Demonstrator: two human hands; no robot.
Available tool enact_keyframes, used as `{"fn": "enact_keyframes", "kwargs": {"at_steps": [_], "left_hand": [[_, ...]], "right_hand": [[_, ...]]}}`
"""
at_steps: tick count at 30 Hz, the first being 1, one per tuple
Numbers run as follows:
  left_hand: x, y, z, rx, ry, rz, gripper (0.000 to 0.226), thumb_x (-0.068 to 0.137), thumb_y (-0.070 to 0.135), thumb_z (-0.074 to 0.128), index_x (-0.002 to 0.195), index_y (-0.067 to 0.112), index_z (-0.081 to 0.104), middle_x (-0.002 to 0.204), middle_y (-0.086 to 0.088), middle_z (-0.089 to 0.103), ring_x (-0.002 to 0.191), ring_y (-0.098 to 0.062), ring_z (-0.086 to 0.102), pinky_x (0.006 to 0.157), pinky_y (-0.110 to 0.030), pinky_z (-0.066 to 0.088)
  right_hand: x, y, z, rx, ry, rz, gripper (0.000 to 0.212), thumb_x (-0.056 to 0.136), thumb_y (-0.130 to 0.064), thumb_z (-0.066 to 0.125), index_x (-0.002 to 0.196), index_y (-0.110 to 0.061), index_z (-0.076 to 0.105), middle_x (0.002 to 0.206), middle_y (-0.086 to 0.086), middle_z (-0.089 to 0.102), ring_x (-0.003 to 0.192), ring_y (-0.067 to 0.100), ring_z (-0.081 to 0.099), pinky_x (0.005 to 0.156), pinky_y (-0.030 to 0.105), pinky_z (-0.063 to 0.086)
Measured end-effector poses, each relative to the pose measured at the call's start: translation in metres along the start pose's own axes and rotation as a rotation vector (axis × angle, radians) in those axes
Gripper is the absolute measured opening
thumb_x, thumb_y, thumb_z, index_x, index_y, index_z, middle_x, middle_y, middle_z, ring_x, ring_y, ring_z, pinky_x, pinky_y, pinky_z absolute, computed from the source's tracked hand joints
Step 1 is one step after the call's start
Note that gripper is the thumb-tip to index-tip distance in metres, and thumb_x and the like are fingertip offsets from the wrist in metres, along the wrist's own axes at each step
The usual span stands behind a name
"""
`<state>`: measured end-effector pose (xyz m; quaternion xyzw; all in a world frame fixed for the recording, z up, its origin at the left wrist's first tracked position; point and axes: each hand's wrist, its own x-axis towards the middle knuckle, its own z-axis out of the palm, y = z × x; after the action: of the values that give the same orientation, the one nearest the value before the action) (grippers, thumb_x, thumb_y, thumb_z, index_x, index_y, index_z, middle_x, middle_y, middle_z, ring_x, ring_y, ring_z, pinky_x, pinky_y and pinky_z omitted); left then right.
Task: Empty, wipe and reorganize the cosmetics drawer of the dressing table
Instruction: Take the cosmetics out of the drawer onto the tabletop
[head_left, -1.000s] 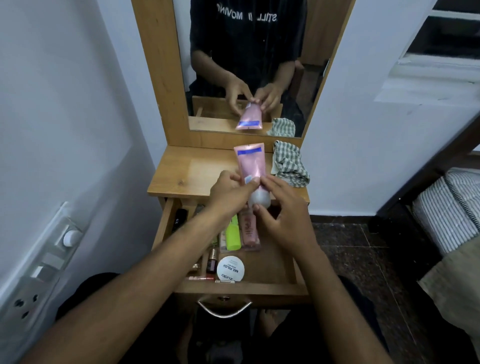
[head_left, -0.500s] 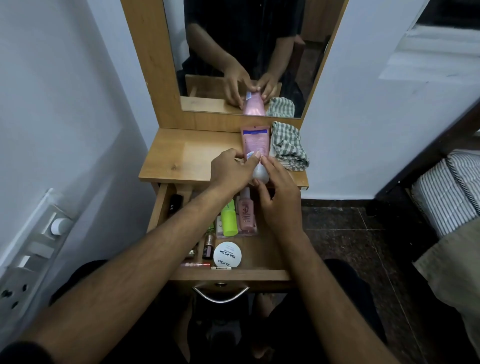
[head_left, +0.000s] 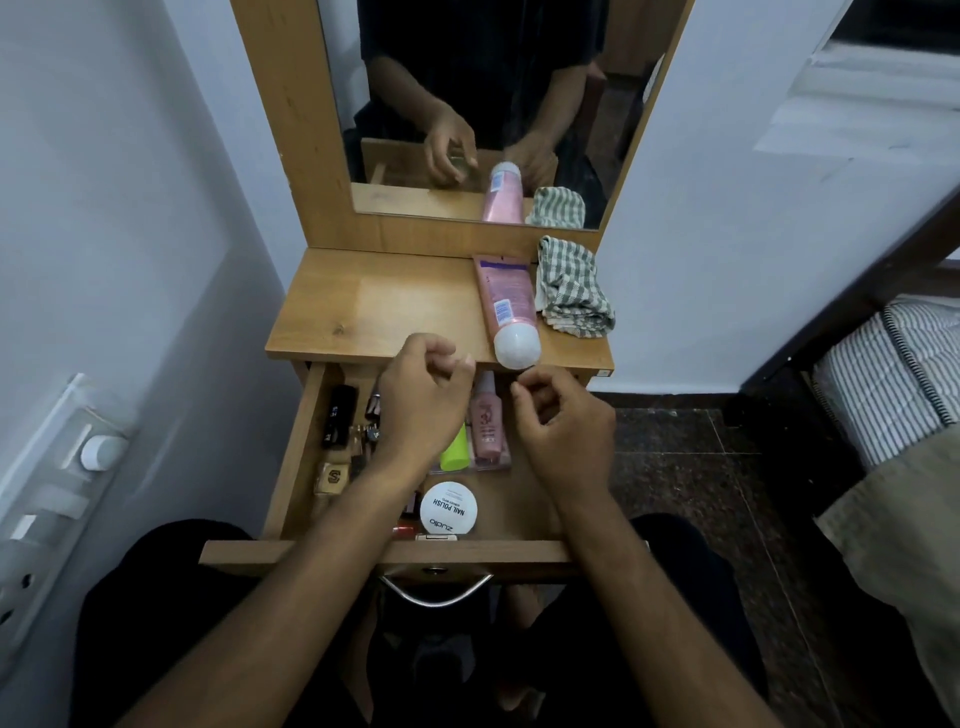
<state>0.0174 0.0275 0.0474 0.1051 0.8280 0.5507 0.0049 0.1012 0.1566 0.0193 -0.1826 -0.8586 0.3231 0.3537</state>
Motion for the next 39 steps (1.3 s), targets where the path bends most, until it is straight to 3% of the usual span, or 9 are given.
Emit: {"fn": "enact_keyframes", "kwargs": {"at_steps": [3, 6, 9, 13, 17, 25, 32, 36, 39], "left_hand": [[-0.017, -0.018, -0.003, 0.088, -0.050, 0.030, 0.006, 0.090, 0.021, 0.071, 0.093, 0.019, 0.066, 0.079, 0.008, 0.065, 0.068, 0.000, 0.056, 0.061, -0.006, 0.041], [-0.021, -0.031, -0.005, 0.176, -0.071, 0.063, 0.007, 0.091, 0.019, 0.071, 0.095, 0.015, 0.067, 0.080, 0.007, 0.064, 0.069, 0.001, 0.055, 0.060, -0.005, 0.040], [-0.018, -0.040, -0.008, 0.225, -0.077, 0.050, 0.009, 0.091, 0.021, 0.071, 0.094, 0.013, 0.067, 0.078, 0.007, 0.062, 0.068, 0.001, 0.054, 0.059, -0.005, 0.040], [-0.021, -0.050, -0.005, 0.371, -0.118, 0.083, 0.018, 0.088, 0.026, 0.073, 0.097, 0.014, 0.063, 0.084, 0.003, 0.060, 0.075, -0.007, 0.051, 0.056, -0.010, 0.033], [-0.025, -0.056, -0.001, 0.426, -0.154, 0.078, 0.031, 0.086, 0.027, 0.074, 0.109, 0.011, 0.060, 0.100, -0.008, 0.061, 0.092, -0.022, 0.059, 0.071, -0.030, 0.042], [-0.027, -0.052, 0.004, 0.478, -0.193, 0.031, 0.050, 0.087, 0.034, 0.072, 0.123, 0.005, 0.052, 0.111, -0.015, 0.061, 0.100, -0.032, 0.060, 0.072, -0.033, 0.039], [-0.030, -0.046, 0.008, 0.456, -0.214, -0.018, 0.048, 0.090, 0.032, 0.067, 0.127, 0.006, 0.050, 0.114, -0.013, 0.067, 0.103, -0.031, 0.066, 0.072, -0.027, 0.041], [-0.028, -0.050, 0.008, 0.451, -0.223, -0.048, 0.047, 0.087, 0.033, 0.067, 0.123, 0.006, 0.054, 0.114, -0.012, 0.067, 0.104, -0.031, 0.066, 0.073, -0.028, 0.043], [-0.029, -0.049, 0.005, 0.359, -0.237, -0.087, 0.038, 0.084, 0.044, 0.062, 0.108, 0.014, 0.061, 0.095, -0.006, 0.069, 0.088, -0.025, 0.067, 0.068, -0.028, 0.051]], "right_hand": [[0.000, 0.005, 0.007, -0.140, -0.241, 0.135, 0.011, 0.088, -0.029, 0.075, 0.098, -0.025, 0.076, 0.079, -0.013, 0.072, 0.067, -0.001, 0.063, 0.065, 0.022, 0.057], [-0.002, 0.006, 0.013, -0.203, -0.324, 0.176, 0.016, 0.089, -0.033, 0.073, 0.101, -0.023, 0.075, 0.088, -0.011, 0.073, 0.073, -0.002, 0.062, 0.064, 0.009, 0.046], [0.001, 0.002, 0.020, -0.224, -0.378, 0.203, 0.018, 0.091, -0.038, 0.069, 0.094, -0.021, 0.075, 0.084, -0.006, 0.073, 0.073, 0.006, 0.064, 0.065, 0.021, 0.052], [0.012, 0.001, 0.035, -0.257, -0.415, 0.287, 0.032, 0.092, -0.049, 0.061, 0.073, -0.023, 0.065, 0.073, -0.003, 0.067, 0.069, 0.017, 0.063, 0.050, 0.018, 0.030], [0.012, 0.005, 0.046, -0.227, -0.443, 0.357, 0.043, 0.089, -0.059, 0.058, 0.071, -0.020, 0.061, 0.077, 0.004, 0.070, 0.068, 0.024, 0.063, 0.049, 0.023, 0.030], [0.002, 0.002, 0.028, -0.206, -0.537, 0.347, 0.038, 0.085, -0.049, 0.065, 0.060, -0.021, 0.062, 0.057, -0.004, 0.062, 0.058, 0.012, 0.060, 0.051, 0.026, 0.041], [-0.028, -0.013, -0.008, -0.143, -0.485, 0.385, 0.026, 0.073, -0.057, 0.078, 0.082, -0.039, 0.061, 0.085, -0.016, 0.065, 0.076, 0.001, 0.062, 0.070, 0.029, 0.059], [-0.026, -0.031, -0.032, 0.034, -0.447, 0.369, 0.025, 0.072, -0.037, 0.086, 0.088, -0.036, 0.067, 0.082, -0.013, 0.069, 0.076, 0.000, 0.064, 0.064, 0.016, 0.054], [-0.011, -0.045, -0.045, 0.150, -0.407, 0.316, 0.026, 0.073, -0.025, 0.086, 0.091, -0.033, 0.069, 0.079, -0.013, 0.070, 0.073, 0.000, 0.063, 0.061, 0.015, 0.051]]}}
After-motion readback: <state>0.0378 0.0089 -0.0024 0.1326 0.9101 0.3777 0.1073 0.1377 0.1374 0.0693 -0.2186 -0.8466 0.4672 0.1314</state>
